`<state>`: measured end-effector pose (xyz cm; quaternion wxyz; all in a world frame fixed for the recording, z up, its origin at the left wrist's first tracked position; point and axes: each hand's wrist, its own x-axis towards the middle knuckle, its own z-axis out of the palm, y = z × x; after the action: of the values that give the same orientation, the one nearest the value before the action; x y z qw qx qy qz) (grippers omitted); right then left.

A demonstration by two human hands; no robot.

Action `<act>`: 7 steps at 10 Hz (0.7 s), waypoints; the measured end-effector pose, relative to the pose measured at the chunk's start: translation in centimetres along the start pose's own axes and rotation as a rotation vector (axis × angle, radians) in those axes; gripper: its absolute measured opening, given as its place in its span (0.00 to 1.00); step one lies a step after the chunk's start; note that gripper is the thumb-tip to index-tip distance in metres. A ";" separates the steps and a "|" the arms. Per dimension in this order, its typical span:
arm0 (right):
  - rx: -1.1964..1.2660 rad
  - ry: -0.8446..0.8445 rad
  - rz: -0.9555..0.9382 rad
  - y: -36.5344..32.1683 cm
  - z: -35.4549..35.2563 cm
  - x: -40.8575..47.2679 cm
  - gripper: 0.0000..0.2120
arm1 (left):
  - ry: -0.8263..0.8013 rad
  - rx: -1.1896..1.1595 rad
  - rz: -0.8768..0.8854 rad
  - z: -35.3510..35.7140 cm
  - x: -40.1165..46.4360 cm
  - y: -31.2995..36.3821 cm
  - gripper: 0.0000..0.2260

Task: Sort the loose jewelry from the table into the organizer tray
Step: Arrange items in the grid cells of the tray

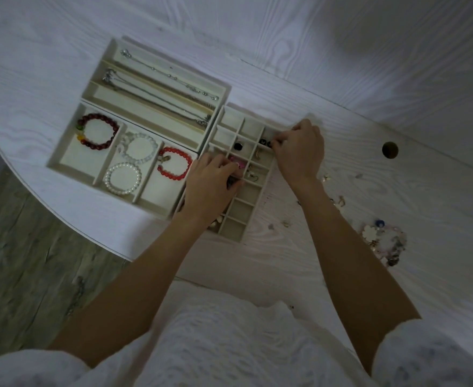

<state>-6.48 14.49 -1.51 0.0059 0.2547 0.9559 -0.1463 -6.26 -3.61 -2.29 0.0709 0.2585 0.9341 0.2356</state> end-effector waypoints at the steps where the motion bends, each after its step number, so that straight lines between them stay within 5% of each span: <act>1: -0.050 -0.005 -0.072 -0.2 -0.1 0.3 0.09 | 0.002 -0.004 0.004 0.0 -0.1 0.0 0.06; 2: -0.141 -0.031 -0.187 -0.2 -0.5 0.9 0.09 | -0.001 -0.010 0.005 -0.1 -0.1 0.1 0.07; 7: -0.184 -0.022 -0.183 -0.8 -0.3 1.3 0.09 | 0.004 -0.002 0.007 0.1 -0.1 0.0 0.07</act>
<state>-7.94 14.55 -1.06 0.0265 0.1633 0.9843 -0.0609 -6.14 -3.63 -2.34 0.0686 0.2614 0.9331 0.2370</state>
